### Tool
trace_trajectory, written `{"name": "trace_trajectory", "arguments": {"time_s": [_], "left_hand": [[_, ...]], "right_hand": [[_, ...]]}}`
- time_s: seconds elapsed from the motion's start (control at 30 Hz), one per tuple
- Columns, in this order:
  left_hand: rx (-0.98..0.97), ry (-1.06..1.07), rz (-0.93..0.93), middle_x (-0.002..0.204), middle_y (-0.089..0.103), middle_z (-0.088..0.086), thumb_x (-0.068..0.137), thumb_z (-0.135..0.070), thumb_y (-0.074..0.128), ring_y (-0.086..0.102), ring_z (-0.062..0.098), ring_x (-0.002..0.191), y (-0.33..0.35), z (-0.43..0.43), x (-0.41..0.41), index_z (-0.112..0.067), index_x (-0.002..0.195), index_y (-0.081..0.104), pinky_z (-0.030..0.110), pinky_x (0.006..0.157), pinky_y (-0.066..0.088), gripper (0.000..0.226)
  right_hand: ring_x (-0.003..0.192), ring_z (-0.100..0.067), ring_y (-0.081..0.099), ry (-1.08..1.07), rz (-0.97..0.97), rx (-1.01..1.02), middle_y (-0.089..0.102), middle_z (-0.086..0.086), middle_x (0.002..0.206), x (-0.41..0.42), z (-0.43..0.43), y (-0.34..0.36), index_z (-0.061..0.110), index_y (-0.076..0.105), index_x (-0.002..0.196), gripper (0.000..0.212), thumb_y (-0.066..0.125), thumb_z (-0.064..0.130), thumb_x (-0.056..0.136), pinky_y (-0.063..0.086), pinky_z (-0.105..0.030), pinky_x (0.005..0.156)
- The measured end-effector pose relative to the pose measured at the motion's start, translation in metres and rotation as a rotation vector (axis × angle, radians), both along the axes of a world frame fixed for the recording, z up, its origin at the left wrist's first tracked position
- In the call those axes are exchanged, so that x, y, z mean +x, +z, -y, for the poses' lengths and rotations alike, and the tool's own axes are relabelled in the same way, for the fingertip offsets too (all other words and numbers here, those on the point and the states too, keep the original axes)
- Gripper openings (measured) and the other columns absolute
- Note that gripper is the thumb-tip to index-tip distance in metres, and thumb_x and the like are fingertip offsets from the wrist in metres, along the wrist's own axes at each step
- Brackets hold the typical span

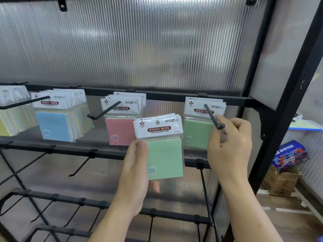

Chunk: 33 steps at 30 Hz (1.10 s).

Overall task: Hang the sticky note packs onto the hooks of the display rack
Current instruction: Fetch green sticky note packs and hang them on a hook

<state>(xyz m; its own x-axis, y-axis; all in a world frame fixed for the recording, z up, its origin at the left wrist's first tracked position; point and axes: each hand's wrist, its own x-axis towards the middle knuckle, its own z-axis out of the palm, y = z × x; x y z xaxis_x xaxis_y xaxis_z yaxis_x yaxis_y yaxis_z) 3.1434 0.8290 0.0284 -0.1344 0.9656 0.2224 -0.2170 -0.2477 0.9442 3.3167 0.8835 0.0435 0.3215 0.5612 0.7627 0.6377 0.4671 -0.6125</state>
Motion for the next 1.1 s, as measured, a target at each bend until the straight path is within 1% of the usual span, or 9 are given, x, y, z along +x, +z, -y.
{"name": "trace_trajectory", "arguments": {"time_s": [0.07, 0.13, 0.2, 0.3, 0.5, 0.63, 0.8, 1.0, 1.1], "left_hand": [[0.009, -0.025, 0.008, 0.094, 0.072, 0.003, 0.084, -0.055, 0.039, 0.062, 0.019, 0.067, 0.001, 0.001, 0.004, -0.027, 0.11, 0.06, 0.026, 0.035, 0.035, 0.043], [0.011, -0.045, 0.015, 0.092, 0.072, 0.003, 0.084, -0.055, 0.04, 0.064, 0.019, 0.068, 0.002, 0.001, 0.008, -0.026, 0.11, 0.06, 0.025, 0.035, 0.035, 0.043], [0.017, -0.056, 0.021, 0.089, 0.07, 0.003, 0.087, -0.056, 0.043, 0.063, 0.017, 0.066, 0.0, 0.001, 0.013, -0.022, 0.11, 0.059, 0.024, 0.034, 0.035, 0.044], [0.036, -0.081, 0.026, 0.089, 0.07, 0.004, 0.088, -0.057, 0.047, 0.062, 0.016, 0.064, -0.004, 0.001, 0.016, -0.018, 0.111, 0.058, 0.024, 0.034, 0.035, 0.048], [0.059, -0.136, 0.037, 0.097, 0.071, 0.008, 0.084, -0.055, 0.046, 0.063, 0.018, 0.066, -0.008, 0.004, 0.016, -0.013, 0.115, 0.055, 0.025, 0.037, 0.036, 0.052], [0.084, -0.159, 0.067, 0.104, 0.071, 0.01, 0.087, -0.053, 0.042, 0.063, 0.02, 0.067, -0.006, 0.007, 0.018, -0.018, 0.12, 0.058, 0.028, 0.037, 0.04, 0.05], [0.043, -0.156, 0.082, 0.103, 0.072, 0.008, 0.091, -0.053, 0.04, 0.066, 0.024, 0.072, -0.004, 0.011, 0.019, -0.024, 0.113, 0.062, 0.03, 0.038, 0.044, 0.043], [0.032, -0.11, 0.079, 0.098, 0.073, 0.004, 0.091, -0.046, 0.038, 0.066, 0.022, 0.069, -0.008, 0.009, 0.017, -0.024, 0.112, 0.063, 0.028, 0.038, 0.047, 0.039], [0.026, -0.09, 0.076, 0.102, 0.073, 0.005, 0.092, -0.047, 0.038, 0.067, 0.022, 0.073, -0.009, 0.008, 0.016, -0.025, 0.115, 0.062, 0.028, 0.039, 0.047, 0.04]], "right_hand": [[0.084, -0.008, 0.053, 0.041, -0.017, 0.093, 0.05, 0.001, 0.096, -0.004, 0.014, -0.002, 0.008, 0.067, 0.101, 0.017, 0.056, 0.017, 0.092, 0.041, -0.001, 0.063], [0.072, -0.005, 0.059, 0.219, -0.025, 0.127, 0.062, 0.005, 0.08, -0.011, 0.027, -0.005, 0.018, 0.068, 0.088, 0.017, 0.056, 0.03, 0.088, 0.043, -0.008, 0.06], [0.065, -0.01, 0.062, 0.362, -0.1, 0.061, 0.067, 0.007, 0.073, -0.02, 0.035, -0.005, 0.029, 0.066, 0.084, 0.014, 0.059, 0.041, 0.082, 0.049, -0.018, 0.056], [0.062, -0.011, 0.06, 0.376, -0.189, 0.047, 0.065, 0.007, 0.071, -0.027, 0.042, -0.006, 0.034, 0.062, 0.077, 0.013, 0.065, 0.047, 0.076, 0.048, -0.018, 0.055], [0.059, -0.001, 0.055, 0.349, -0.124, 0.116, 0.058, 0.015, 0.071, -0.024, 0.049, -0.009, 0.027, 0.054, 0.073, 0.017, 0.065, 0.023, 0.085, 0.039, -0.009, 0.054], [0.062, 0.002, 0.055, 0.303, -0.104, 0.204, 0.057, 0.016, 0.075, -0.025, 0.055, -0.01, 0.024, 0.051, 0.078, 0.013, 0.057, 0.024, 0.09, 0.04, -0.009, 0.054], [0.063, 0.004, 0.057, 0.238, -0.167, 0.332, 0.057, 0.028, 0.077, -0.026, 0.061, -0.011, 0.025, 0.05, 0.086, 0.009, 0.054, 0.018, 0.09, 0.039, -0.005, 0.055], [0.069, 0.006, 0.06, 0.2, -0.257, 0.489, 0.059, 0.033, 0.086, -0.021, 0.067, -0.002, 0.025, 0.042, 0.103, 0.033, 0.052, -0.004, 0.09, 0.043, -0.008, 0.059], [0.073, 0.002, 0.062, 0.152, -0.248, 0.497, 0.062, 0.025, 0.089, -0.016, 0.066, -0.001, 0.026, 0.054, 0.105, 0.028, 0.051, 0.001, 0.093, 0.047, -0.015, 0.063]]}}
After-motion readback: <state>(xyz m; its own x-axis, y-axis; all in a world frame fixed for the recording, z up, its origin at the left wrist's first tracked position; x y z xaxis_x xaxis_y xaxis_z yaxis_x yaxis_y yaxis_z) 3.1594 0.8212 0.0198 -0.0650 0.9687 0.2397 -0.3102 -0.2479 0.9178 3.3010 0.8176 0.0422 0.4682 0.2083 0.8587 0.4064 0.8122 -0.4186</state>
